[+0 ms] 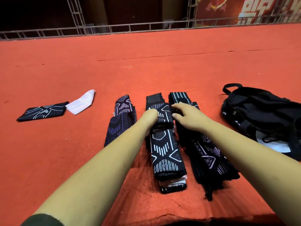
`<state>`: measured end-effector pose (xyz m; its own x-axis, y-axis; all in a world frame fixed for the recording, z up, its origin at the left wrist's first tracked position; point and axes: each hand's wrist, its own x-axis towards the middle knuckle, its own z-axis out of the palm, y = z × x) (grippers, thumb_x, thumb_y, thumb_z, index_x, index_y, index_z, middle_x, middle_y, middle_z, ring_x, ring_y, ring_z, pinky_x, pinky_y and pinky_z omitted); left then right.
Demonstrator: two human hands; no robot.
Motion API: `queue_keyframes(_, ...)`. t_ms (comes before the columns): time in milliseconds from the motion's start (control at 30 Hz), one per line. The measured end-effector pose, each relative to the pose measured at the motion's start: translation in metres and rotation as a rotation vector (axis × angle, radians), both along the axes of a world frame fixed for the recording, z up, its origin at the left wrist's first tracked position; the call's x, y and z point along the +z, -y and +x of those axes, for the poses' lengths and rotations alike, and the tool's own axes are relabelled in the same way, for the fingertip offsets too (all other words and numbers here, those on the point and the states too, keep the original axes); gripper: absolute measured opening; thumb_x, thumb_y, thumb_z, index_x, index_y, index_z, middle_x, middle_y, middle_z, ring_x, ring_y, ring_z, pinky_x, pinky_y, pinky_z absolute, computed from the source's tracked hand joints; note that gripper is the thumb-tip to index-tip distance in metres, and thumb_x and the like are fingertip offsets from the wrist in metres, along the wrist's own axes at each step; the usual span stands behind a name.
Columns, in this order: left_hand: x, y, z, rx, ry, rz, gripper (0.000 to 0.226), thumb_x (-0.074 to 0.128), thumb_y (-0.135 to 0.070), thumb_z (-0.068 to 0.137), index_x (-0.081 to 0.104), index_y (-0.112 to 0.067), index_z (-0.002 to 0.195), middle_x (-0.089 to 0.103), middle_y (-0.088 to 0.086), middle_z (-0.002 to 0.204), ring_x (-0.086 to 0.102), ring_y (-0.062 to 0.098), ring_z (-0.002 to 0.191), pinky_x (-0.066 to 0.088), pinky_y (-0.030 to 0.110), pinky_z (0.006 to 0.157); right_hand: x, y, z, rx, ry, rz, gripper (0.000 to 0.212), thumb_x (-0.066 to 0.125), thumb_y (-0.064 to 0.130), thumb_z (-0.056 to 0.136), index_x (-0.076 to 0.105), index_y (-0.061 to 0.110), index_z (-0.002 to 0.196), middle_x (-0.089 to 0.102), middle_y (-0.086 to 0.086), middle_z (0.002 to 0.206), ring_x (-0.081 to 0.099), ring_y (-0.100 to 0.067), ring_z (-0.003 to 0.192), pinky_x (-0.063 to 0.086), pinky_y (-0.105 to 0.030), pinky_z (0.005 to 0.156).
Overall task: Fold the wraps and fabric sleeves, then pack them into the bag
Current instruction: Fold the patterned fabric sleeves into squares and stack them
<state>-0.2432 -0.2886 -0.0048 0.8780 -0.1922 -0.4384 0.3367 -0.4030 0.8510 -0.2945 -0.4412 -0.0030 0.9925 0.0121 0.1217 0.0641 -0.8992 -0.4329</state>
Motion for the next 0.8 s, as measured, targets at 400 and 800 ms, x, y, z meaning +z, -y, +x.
queue_keyframes(400, 0.000, -0.010, -0.007, 0.173, -0.103, -0.318, 0.029, 0.034, -0.009, 0.090, 0.059, -0.011, 0.075, 0.063, 0.005, 0.050, 0.062, 0.025, 0.053, 0.056, 0.032, 0.057, 0.001, -0.050, 0.035, -0.366, -0.302, 0.728, 0.061, 0.039, 0.057, 0.093, 0.057, 0.006, 0.123, 0.066, -0.012, 0.114, 0.065, -0.032, 0.099, 0.054, -0.045, 0.090)
queue_keyframes(800, 0.010, -0.009, -0.011, 0.215, -0.117, -0.424, 0.029, 0.036, -0.013, 0.094, 0.059, -0.015, 0.075, 0.064, 0.004, 0.051, 0.061, 0.022, 0.039, 0.049, 0.029, 0.036, -0.004, -0.060, 0.043, -0.461, -0.335, 0.989, 0.036, 0.037, 0.037, 0.102, 0.057, 0.012, 0.119, 0.067, -0.014, 0.108, 0.067, -0.034, 0.096, 0.056, -0.054, 0.087)
